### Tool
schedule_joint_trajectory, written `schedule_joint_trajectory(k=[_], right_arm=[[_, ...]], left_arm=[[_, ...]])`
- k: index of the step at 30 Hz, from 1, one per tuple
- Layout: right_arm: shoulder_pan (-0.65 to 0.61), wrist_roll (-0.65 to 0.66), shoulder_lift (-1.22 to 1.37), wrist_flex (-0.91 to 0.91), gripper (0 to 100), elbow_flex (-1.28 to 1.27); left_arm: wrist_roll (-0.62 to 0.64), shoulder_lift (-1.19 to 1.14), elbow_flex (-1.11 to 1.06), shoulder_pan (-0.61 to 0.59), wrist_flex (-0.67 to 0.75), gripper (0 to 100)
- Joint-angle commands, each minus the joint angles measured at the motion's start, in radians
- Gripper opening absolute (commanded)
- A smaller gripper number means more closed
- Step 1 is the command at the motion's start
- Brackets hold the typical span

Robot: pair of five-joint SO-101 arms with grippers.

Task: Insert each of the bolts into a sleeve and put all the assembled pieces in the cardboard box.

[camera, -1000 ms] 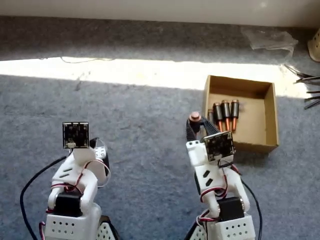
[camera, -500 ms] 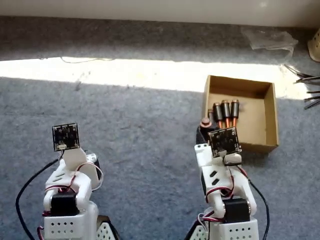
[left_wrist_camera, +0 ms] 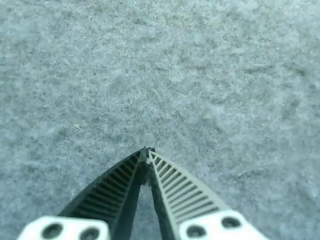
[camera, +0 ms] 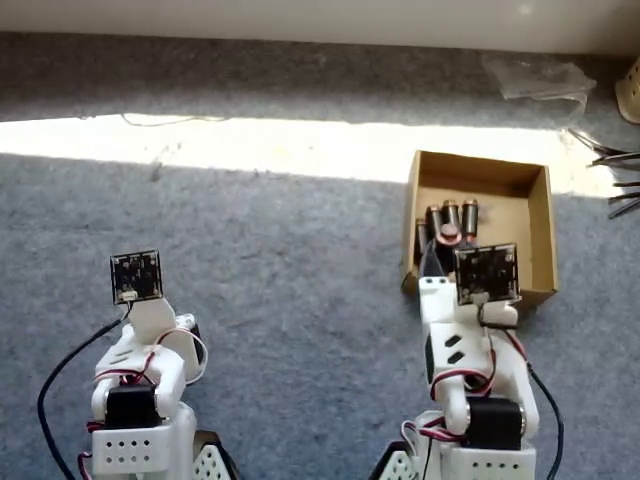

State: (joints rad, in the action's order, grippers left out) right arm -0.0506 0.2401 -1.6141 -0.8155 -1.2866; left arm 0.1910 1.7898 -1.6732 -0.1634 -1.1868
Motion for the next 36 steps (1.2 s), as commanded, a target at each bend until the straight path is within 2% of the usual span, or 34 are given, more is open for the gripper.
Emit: schedule_joint_trajectory(k=[1, 9, 16, 28, 36], right_arm=[[0.036, 0.014, 0.223, 0.005, 0.4, 0.189], [0.176, 0.014, 0.723, 0.004, 0.4, 0.535], [0.248, 0.017, 1.121, 0.004, 0.4, 0.777], [0.282, 0.02, 1.709, 0.001, 0.4, 1.132], [0.282, 0.02, 1.945, -0.002, 0.4, 1.313]], left_arm=[[-0.009, -0.015, -0.024, -0.007, -0.003, 1], [-0.008, -0.016, -0.025, -0.007, -0.005, 1], [-0.006, -0.016, -0.025, -0.007, -0.005, 1], [-0.006, -0.016, -0.025, -0.007, -0.005, 1], [-0.006, -0.016, -0.025, -0.007, -0.005, 1]])
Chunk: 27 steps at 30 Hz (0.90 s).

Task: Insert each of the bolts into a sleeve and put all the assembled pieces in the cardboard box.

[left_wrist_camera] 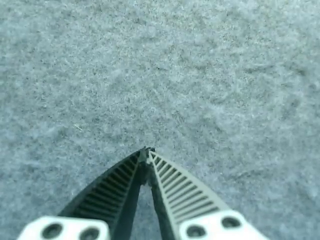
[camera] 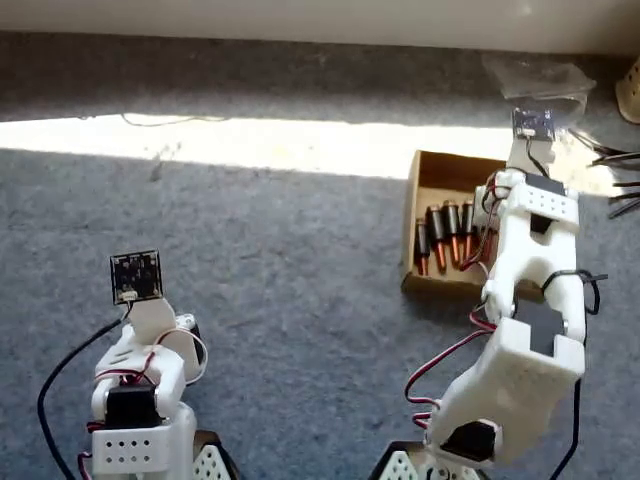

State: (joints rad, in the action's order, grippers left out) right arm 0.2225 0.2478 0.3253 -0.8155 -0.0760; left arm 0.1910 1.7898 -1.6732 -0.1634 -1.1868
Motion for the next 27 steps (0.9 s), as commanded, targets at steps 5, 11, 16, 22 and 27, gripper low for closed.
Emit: schedule_joint_trajectory(k=[5, 11, 16, 22, 27], right_arm=[[0.008, 0.012, 0.053, -0.002, 0.6, 0.124], [0.005, 0.014, 0.056, -0.002, 0.7, 0.12], [0.005, 0.014, 0.056, -0.002, 5.4, 0.119], [0.007, 0.014, 0.051, -0.007, 15.8, 0.119], [0.005, 0.014, 0.044, -0.143, 15.5, 0.153]], left_arm=[[-0.006, -0.016, -0.025, -0.007, -0.005, 1], [-0.006, -0.016, -0.025, -0.007, -0.005, 1], [-0.006, -0.016, -0.025, -0.007, -0.005, 1], [-0.006, -0.021, -0.025, -0.001, -0.005, 1], [-0.005, -0.021, -0.025, -0.001, -0.006, 1]])
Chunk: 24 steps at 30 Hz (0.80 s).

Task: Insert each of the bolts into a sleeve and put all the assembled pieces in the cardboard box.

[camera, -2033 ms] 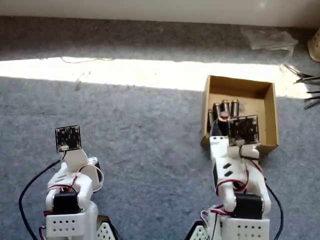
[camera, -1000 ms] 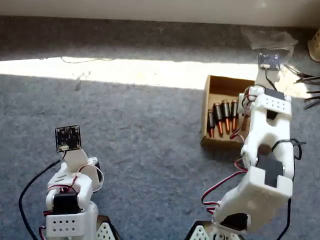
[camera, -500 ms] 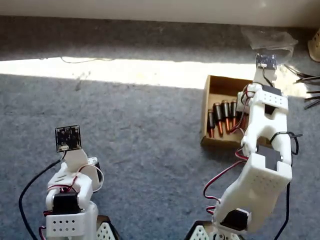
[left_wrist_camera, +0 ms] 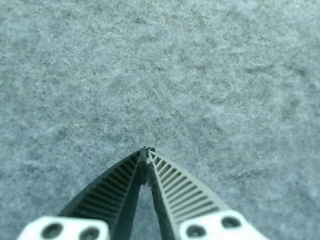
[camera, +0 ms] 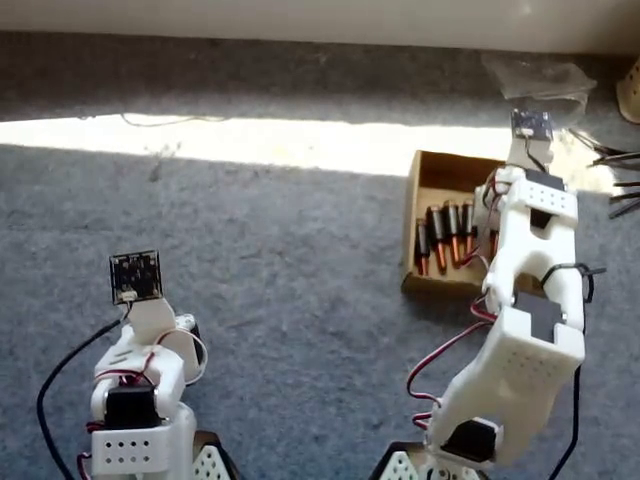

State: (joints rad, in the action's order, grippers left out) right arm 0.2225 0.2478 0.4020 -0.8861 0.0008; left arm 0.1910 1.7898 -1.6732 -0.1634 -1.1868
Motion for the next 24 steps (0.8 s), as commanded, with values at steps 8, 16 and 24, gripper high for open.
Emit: schedule_joint_trajectory(k=[8, 16, 24], right_arm=[[0.002, 0.008, -0.143, -0.311, 1.9, 0.222], [-0.019, 0.006, -0.328, -0.45, 0.5, 0.239], [-0.131, 0.006, -0.602, -0.57, 0.5, 0.232]], left_arm=[[-0.002, -0.025, -0.025, -0.001, -0.006, 1], [-0.005, -0.016, -0.025, 0.047, -0.11, 1], [-0.003, -0.016, -0.025, 0.059, -0.11, 1]])
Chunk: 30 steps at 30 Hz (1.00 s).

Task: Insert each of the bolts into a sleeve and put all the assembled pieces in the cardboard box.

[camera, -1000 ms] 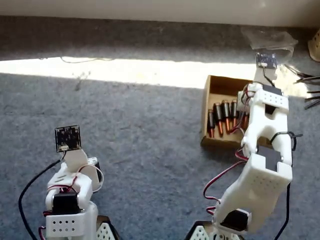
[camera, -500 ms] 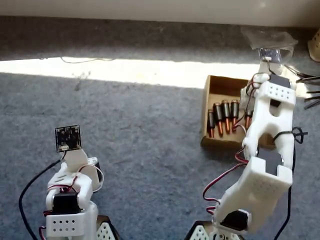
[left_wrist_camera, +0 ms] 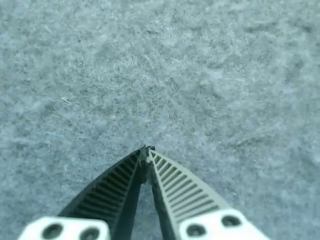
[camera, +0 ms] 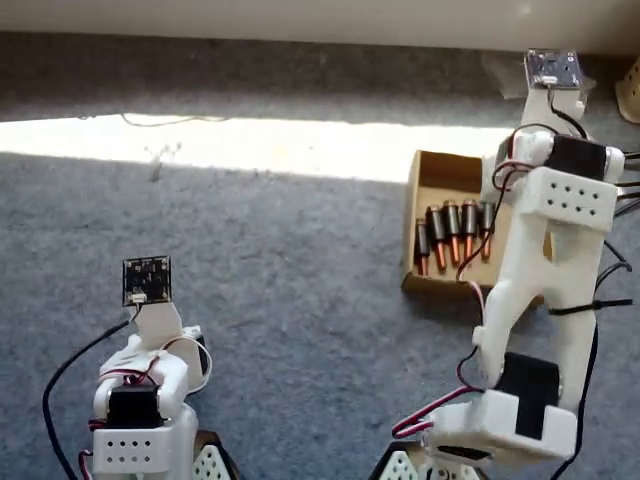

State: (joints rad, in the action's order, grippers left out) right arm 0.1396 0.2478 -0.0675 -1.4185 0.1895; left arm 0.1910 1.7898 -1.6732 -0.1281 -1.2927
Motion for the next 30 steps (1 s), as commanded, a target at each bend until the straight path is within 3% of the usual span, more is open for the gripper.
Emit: schedule_joint_trajectory(k=[1, 11, 30], right_arm=[[-0.062, 0.006, -0.171, -0.051, 0.5, 0.044], [-0.127, 0.006, -0.529, -0.163, 0.5, -0.065], [-0.122, 0.006, -1.259, -0.117, 0.5, -0.806]], left_arm=[[-0.003, -0.016, -0.025, 0.024, -0.005, 1], [-0.002, -0.016, -0.025, 0.025, -0.005, 1], [-0.002, -0.016, -0.025, 0.025, -0.005, 1]])
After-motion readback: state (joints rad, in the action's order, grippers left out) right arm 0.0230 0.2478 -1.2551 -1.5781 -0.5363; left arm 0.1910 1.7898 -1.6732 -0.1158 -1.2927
